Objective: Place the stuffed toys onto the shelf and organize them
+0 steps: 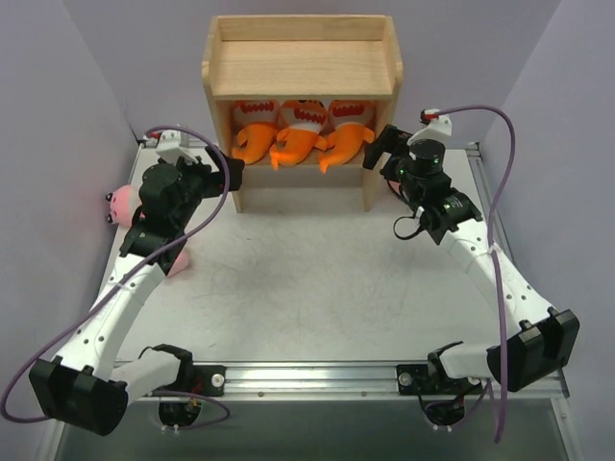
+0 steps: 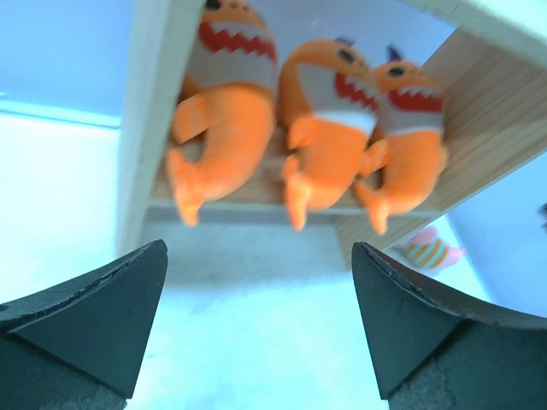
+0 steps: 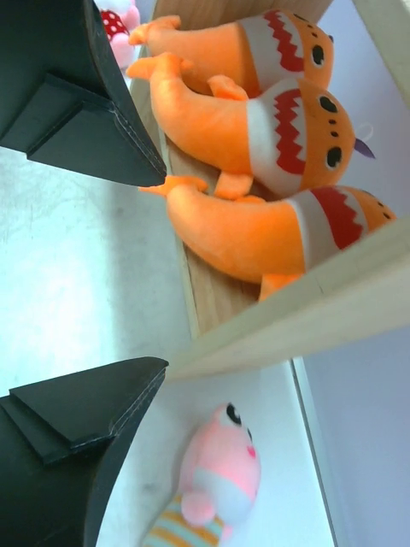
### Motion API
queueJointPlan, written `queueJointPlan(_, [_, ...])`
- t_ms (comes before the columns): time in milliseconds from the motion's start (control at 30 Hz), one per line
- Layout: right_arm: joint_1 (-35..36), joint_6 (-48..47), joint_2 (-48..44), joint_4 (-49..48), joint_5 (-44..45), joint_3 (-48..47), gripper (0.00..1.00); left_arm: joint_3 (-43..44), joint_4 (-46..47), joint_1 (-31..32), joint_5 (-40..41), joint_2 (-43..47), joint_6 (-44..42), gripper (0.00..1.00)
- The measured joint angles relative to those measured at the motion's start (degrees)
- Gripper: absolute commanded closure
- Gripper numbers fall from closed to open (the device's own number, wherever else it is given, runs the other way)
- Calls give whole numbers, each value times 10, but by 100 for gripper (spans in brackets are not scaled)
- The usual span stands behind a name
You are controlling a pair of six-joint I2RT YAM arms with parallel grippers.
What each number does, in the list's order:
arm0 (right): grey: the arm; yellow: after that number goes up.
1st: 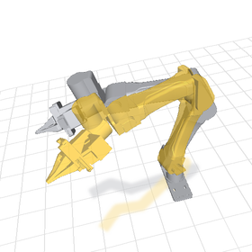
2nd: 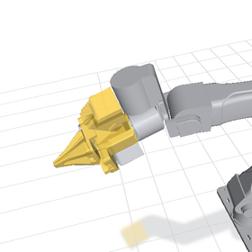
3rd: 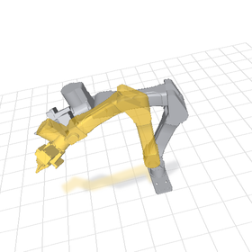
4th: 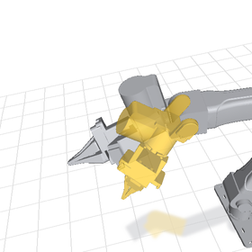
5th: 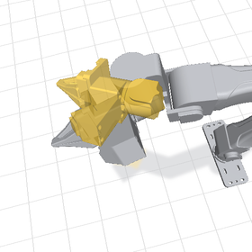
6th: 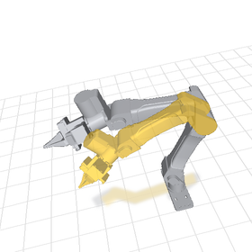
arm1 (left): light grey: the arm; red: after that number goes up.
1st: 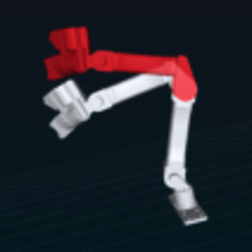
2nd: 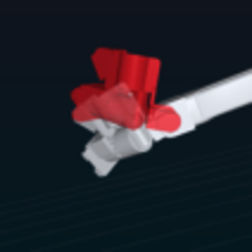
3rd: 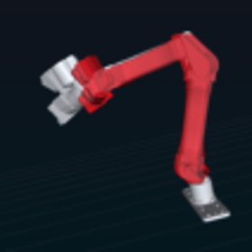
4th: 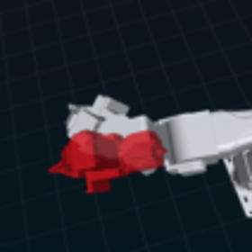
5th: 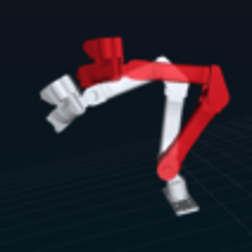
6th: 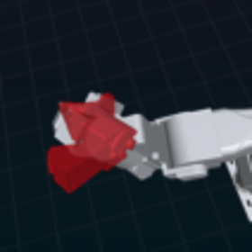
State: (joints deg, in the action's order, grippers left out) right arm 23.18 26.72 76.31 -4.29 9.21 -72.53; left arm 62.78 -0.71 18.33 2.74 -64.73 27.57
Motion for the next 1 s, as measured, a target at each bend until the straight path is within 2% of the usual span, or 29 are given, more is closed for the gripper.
queueJointPlan(167, [-24, -15, -49, 32, 13, 15, 8, -30, -104, -18, -2, 70, -60, 4])
queueJointPlan(467, [-55, -27, -75, 78, 40, 69, 1, -136, -243, -43, 52, 249, -150, 4])
queueJointPlan(600, [-83, -23, -75, 89, 45, 91, 0, -173, -267, -46, 76, 319, -165, 4])
queueJointPlan(800, [-134, -11, -54, 85, 46, 93, 0, -183, -272, -32, 79, 322, -176, 4])
queueJointPlan(1000, [-198, -12, 42, 88, 23, 60, 1, -191, -273, -15, 82, 324, -183, 4])
